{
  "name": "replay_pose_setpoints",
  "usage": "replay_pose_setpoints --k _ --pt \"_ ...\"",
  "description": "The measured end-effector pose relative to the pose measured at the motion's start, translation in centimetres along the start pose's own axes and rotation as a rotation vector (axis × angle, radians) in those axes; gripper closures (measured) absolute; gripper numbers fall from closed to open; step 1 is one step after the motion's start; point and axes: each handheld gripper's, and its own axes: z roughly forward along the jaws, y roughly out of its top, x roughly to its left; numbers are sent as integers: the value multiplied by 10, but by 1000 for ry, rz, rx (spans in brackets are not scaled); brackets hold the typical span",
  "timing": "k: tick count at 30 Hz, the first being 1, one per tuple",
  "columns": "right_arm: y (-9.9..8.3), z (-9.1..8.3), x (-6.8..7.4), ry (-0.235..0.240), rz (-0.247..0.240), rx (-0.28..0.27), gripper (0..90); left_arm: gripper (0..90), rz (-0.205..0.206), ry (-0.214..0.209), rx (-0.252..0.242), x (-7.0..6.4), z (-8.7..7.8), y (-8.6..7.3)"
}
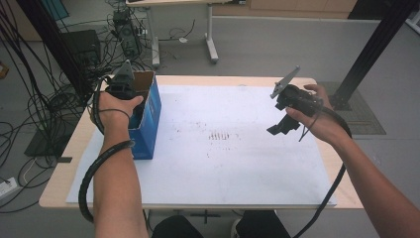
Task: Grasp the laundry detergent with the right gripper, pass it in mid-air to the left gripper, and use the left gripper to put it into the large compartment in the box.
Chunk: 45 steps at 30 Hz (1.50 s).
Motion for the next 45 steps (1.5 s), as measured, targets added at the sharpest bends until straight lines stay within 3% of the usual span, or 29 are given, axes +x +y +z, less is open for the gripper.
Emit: replay_pose_setpoints --k 45 --pt "-2 -2 -3 -13 2 18 54 365 -5 11 -11 -2 0 0"
